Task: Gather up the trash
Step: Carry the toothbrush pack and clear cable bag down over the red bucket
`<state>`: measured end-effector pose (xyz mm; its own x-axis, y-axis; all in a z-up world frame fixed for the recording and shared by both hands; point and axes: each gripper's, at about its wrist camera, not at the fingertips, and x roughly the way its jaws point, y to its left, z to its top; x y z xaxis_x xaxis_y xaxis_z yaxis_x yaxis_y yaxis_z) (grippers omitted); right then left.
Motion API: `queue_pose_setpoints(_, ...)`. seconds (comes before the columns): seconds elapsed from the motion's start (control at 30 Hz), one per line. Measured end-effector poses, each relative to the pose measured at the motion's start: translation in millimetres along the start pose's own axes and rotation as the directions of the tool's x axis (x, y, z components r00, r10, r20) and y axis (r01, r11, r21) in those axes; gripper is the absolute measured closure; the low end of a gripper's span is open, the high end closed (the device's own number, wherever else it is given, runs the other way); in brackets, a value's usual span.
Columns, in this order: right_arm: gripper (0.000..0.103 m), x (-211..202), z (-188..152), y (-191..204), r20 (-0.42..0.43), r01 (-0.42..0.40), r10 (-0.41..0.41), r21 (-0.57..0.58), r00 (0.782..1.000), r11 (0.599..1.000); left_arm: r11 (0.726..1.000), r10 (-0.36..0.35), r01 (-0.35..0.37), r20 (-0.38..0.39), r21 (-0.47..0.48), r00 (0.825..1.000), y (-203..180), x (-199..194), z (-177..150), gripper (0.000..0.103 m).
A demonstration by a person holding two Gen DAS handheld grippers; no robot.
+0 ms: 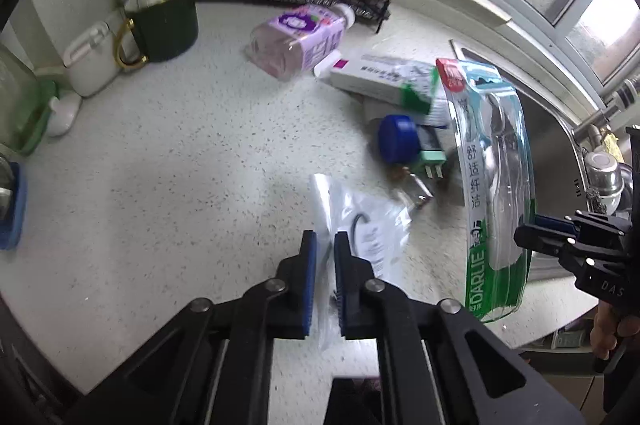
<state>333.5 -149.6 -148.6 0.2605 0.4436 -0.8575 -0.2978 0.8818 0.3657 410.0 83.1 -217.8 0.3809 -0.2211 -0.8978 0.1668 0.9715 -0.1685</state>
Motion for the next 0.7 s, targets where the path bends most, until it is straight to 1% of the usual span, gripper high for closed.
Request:
queue_pose_setpoints(0.23, 0.086, -28.1, -20.5, 0.5, 0.04, -0.01, 0.01, 0.003, 0.999, 1.0, 0.999, 0.021, -0.022, 0.038, 0.034, 0.999, -25.2, -40.9, -26.6, 0.096)
queue_pose_setpoints(0.33, 0.086, -38.9, -32.6, -1.9, 0.057, -0.017, 0.016, 0.015, 0.998, 1.0, 0.999, 0.017, -0.018, 0.046, 0.035, 0.999, -34.8, -50.2, -36.6, 0.096)
queue_pose_setpoints(0.47, 0.086, -57.7, -52.7, -1.3, 0.081, -0.029, 0.028, 0.012, 0.996, 1.0, 0.998, 0.032, -0.035, 0.058, 0.048, 0.998, -57.6, -68.1, -56.6, 0.096)
queue_pose_setpoints(0.7, 0.086, -94.8, -96.4, -0.1, 0.105, -0.051, 0.055, -0.043, 0.993, 0.998, 0.998, 0.056, -0.059, 0.1, 0.032, 0.993, -106.6, -106.0, -103.1, 0.096)
